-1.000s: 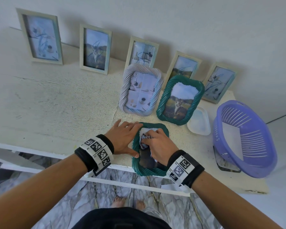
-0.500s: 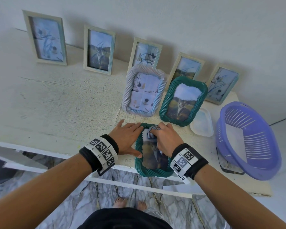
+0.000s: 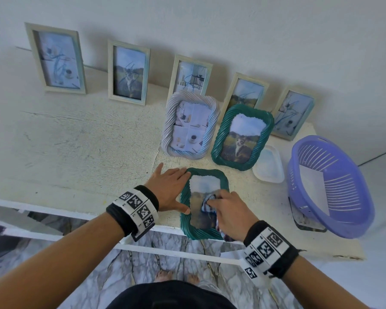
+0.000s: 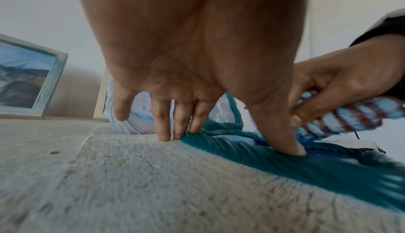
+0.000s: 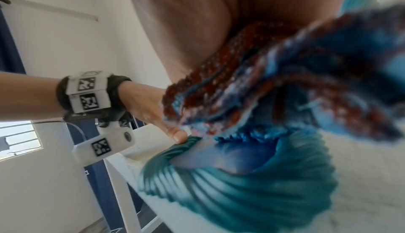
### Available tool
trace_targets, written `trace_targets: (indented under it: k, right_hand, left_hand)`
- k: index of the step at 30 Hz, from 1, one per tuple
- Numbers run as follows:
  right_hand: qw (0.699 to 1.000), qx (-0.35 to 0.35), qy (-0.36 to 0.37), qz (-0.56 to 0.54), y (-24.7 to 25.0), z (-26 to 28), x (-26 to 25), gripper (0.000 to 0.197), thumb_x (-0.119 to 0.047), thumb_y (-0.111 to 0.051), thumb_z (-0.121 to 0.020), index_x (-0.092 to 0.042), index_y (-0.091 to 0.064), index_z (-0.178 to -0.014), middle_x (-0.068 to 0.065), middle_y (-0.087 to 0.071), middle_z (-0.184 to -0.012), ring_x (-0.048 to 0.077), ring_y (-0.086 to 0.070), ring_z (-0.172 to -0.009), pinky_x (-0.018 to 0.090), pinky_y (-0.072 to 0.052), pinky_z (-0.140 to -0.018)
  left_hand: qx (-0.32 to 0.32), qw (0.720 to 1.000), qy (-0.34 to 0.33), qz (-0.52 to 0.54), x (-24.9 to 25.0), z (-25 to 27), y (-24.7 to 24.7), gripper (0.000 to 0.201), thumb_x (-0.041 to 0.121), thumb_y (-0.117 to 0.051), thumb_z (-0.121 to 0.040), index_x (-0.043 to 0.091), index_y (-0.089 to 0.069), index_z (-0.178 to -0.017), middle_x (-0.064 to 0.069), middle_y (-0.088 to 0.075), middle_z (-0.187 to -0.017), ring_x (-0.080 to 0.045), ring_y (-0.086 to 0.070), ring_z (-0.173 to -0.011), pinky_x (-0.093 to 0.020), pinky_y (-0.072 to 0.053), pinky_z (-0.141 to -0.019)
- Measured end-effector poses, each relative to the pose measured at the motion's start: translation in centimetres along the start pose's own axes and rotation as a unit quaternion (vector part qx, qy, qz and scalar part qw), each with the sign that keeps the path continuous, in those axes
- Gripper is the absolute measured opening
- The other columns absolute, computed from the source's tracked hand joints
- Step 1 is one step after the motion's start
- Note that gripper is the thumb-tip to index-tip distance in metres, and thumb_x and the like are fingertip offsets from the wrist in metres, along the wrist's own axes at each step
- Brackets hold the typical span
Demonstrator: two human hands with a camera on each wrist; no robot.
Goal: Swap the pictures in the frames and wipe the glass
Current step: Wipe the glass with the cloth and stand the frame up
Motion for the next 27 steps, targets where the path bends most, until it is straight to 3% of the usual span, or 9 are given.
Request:
trace_targets:
  k: [3, 6, 8, 12, 15, 17, 21, 23, 27]
  right_hand:
    - [1.000, -0.014, 0.018, -0.005, -0.4, 1.6, -0.5, 0.039, -0.007, -0.043, -0.090, -0.017, -0.060, -0.124, 0.007, -0.049, -0.120, 0.025, -0.048, -0.103, 0.026, -0.033, -0.091]
    - [0.999, -0.022, 0.030, -0.009, -0.5, 3.2, -0.9, 0.040, -0.006, -0.042, -0.090, -0.016, -0.060, -0.125, 0.009, -0.049, -0.121, 0.023, -0.046, -0.101, 0.021, -0.020, -0.078]
    - [0.999, -0.030, 0.035, -0.017, -0.7, 3.5, -0.8, 0.039, -0.006, -0.042, -0.090, -0.015, -0.061, -0.123, 0.008, -0.049, -0.120, 0.023, -0.044, -0.097, 0.021, -0.017, -0.076]
    - [0.994, -0.025, 0.046, -0.099, -0.7, 3.0, 0.4, 0.034, -0.006, -0.042, -0.091, -0.013, -0.069, -0.111, 0.010, -0.060, -0.102, 0.024, -0.055, -0.091, 0.032, -0.042, -0.080]
    - [0.985, 0.031, 0.024, -0.166, 0.9, 3.6, 2.7, 0.029, -0.008, -0.049, -0.093, -0.017, -0.069, -0.112, 0.002, -0.064, -0.102, 0.016, -0.059, -0.091, 0.025, -0.044, -0.082]
    - [0.979, 0.076, -0.011, -0.190, 2.2, 4.4, 4.6, 0.023, -0.008, -0.053, -0.092, -0.019, -0.067, -0.107, -0.001, -0.066, -0.100, 0.014, -0.059, -0.090, 0.025, -0.045, -0.081]
    - [0.968, 0.160, -0.123, -0.150, 3.8, 3.8, 10.3, 0.011, -0.012, -0.052, -0.092, -0.022, -0.049, -0.090, 0.002, -0.060, -0.079, 0.023, -0.056, -0.071, 0.032, -0.039, -0.060]
    - [0.959, 0.183, -0.182, -0.119, 4.5, 2.6, 12.7, 0.004, -0.015, -0.052, -0.093, -0.019, -0.052, -0.092, 0.009, -0.062, -0.091, 0.029, -0.058, -0.079, 0.032, -0.043, -0.066]
    - [0.941, 0.196, -0.271, -0.045, 5.8, -0.4, 15.6, 0.025, -0.015, -0.051, -0.092, -0.004, -0.060, -0.113, 0.020, -0.058, -0.112, 0.038, -0.055, -0.099, 0.037, -0.042, -0.085]
  left_hand:
    - [-0.002, 1.000, 0.000, -0.004, 0.1, 0.0, 0.0, 0.109, 0.079, -0.045, -0.079, 0.013, -0.002, -0.154, -0.005, -0.002, -0.163, -0.022, -0.010, -0.149, -0.056, -0.001, -0.118]
    - [-0.007, 1.000, 0.000, 0.000, 0.1, 0.1, 0.2, 0.109, 0.078, -0.046, -0.079, 0.013, -0.002, -0.154, -0.005, -0.002, -0.163, -0.022, -0.009, -0.149, -0.056, -0.001, -0.118]
    - [-0.006, 1.000, 0.000, 0.002, 0.1, 0.1, 0.2, 0.109, 0.078, -0.046, -0.079, 0.014, -0.001, -0.155, -0.005, -0.001, -0.163, -0.022, -0.009, -0.149, -0.056, 0.000, -0.118]
    - [0.000, 1.000, -0.003, 0.008, 0.0, 0.2, 0.1, 0.109, 0.078, -0.046, -0.079, 0.014, -0.001, -0.155, -0.004, -0.001, -0.163, -0.021, -0.008, -0.149, -0.054, 0.000, -0.118]
    - [-0.001, 1.000, -0.002, 0.016, -0.1, 0.2, -0.1, 0.109, 0.079, -0.046, -0.079, 0.015, 0.000, -0.155, -0.003, 0.000, -0.163, -0.020, -0.007, -0.150, -0.052, 0.001, -0.118]
    - [0.001, 1.000, -0.002, 0.018, -0.1, 0.1, 0.0, 0.110, 0.078, -0.047, -0.078, 0.015, -0.001, -0.155, -0.003, 0.000, -0.163, -0.020, -0.007, -0.150, -0.051, 0.001, -0.119]
    - [0.000, 1.000, -0.001, 0.016, 0.0, 0.0, 0.1, 0.110, 0.078, -0.048, -0.078, 0.015, -0.001, -0.155, -0.004, 0.000, -0.163, -0.020, -0.007, -0.150, -0.051, 0.001, -0.120]
    - [0.000, 1.000, 0.000, 0.021, 0.0, 0.0, 0.1, 0.110, 0.078, -0.049, -0.078, 0.016, -0.001, -0.155, -0.003, 0.000, -0.163, -0.019, -0.007, -0.150, -0.051, 0.001, -0.120]
    - [0.001, 1.000, 0.004, 0.024, 0.0, 0.0, -0.1, 0.110, 0.078, -0.049, -0.078, 0.017, 0.000, -0.155, -0.002, 0.002, -0.163, -0.018, -0.006, -0.150, -0.050, 0.000, -0.120]
Point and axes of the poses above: each hand's wrist, its own z-axis away from the middle knuckle, its own y-axis out of the back of the hand, x = y × z, the point moved 5 cm from there along -z, towards the middle knuckle
